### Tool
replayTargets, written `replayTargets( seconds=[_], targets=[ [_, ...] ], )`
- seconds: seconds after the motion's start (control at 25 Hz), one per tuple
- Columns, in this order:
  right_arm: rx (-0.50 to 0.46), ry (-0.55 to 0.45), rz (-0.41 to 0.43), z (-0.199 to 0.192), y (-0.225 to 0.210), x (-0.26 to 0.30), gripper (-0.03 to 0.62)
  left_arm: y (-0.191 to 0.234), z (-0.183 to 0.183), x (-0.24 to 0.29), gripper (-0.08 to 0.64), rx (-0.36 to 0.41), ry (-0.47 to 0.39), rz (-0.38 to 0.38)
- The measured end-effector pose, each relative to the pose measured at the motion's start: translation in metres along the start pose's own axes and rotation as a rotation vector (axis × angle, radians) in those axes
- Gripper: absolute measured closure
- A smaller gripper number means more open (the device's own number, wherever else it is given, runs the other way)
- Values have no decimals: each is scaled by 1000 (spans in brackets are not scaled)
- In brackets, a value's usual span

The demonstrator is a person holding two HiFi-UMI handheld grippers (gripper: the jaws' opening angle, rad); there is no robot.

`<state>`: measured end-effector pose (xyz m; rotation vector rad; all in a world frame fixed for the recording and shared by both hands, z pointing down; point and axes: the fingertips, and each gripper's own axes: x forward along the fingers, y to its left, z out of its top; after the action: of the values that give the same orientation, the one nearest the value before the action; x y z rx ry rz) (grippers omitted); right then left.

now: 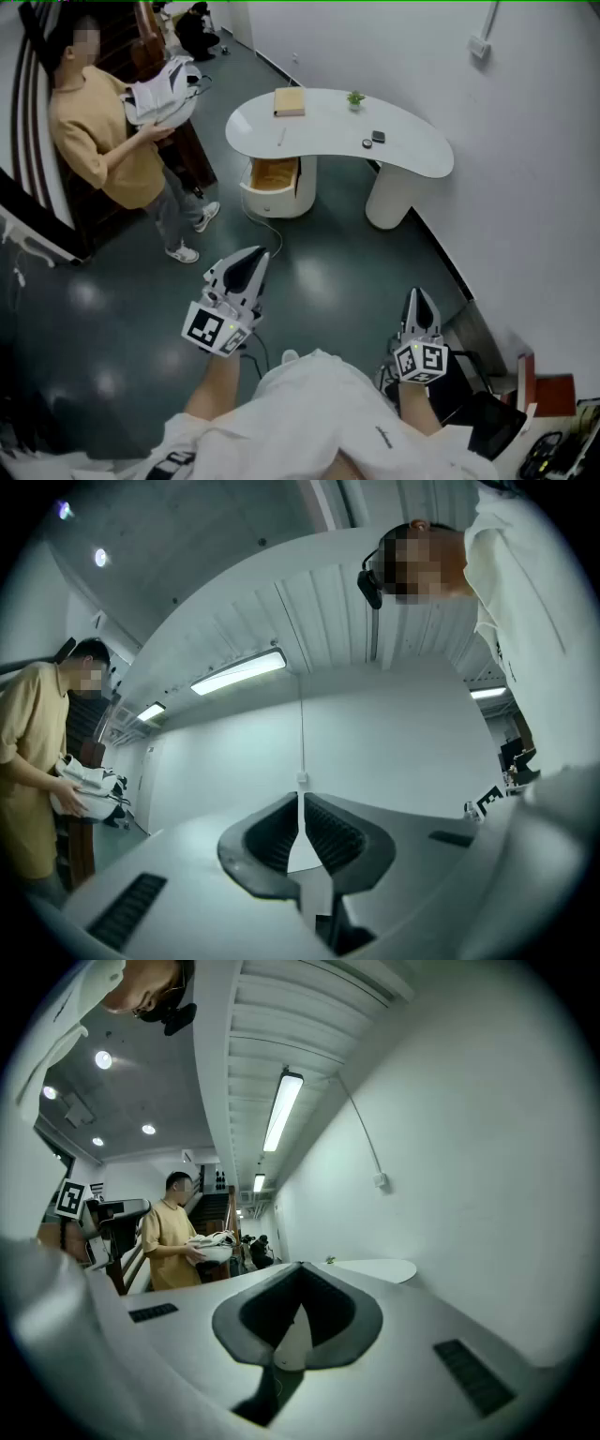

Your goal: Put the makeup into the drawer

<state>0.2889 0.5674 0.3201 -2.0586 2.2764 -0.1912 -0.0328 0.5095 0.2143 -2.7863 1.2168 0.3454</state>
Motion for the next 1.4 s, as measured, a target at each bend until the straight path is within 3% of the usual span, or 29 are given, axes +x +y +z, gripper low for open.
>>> replayTargets(
  seconds=[0.44, 1.08, 1.2, 1.4],
  targets=[
    [-5, 4, 13, -1, 4, 0, 575, -1, 2, -4, 518, -4, -8, 12],
    [-10, 6, 38, -4, 26, 3, 575, 25, 3, -23, 510, -3, -6, 96],
    [-15, 9, 45, -5, 34, 5, 575, 32, 1, -28, 403, -11, 3, 110],
    [-26, 28, 47, -9, 50, 10, 575, 50, -4, -37, 294, -29, 11, 146]
  ],
)
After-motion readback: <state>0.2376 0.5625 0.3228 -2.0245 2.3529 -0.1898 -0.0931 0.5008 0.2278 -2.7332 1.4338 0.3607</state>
